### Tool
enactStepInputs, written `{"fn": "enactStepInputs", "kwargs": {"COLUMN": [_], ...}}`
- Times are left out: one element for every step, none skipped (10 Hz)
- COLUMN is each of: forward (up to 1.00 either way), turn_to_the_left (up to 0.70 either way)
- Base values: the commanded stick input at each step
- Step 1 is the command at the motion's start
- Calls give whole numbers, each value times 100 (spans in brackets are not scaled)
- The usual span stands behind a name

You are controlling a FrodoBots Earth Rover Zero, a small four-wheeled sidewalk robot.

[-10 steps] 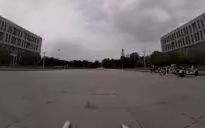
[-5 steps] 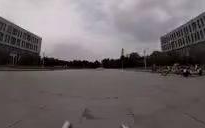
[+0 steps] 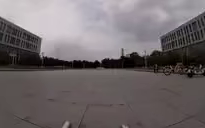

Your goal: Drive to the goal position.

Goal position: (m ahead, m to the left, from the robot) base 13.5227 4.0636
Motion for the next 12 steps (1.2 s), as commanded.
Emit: {"fn": "enactStepInputs", "kwargs": {"forward": [70,70,70,70,70,70,70,70,70,70,70,70], "turn_to_the_left": [0,0,0,0,0,0,0,0,0,0,0,0]}}
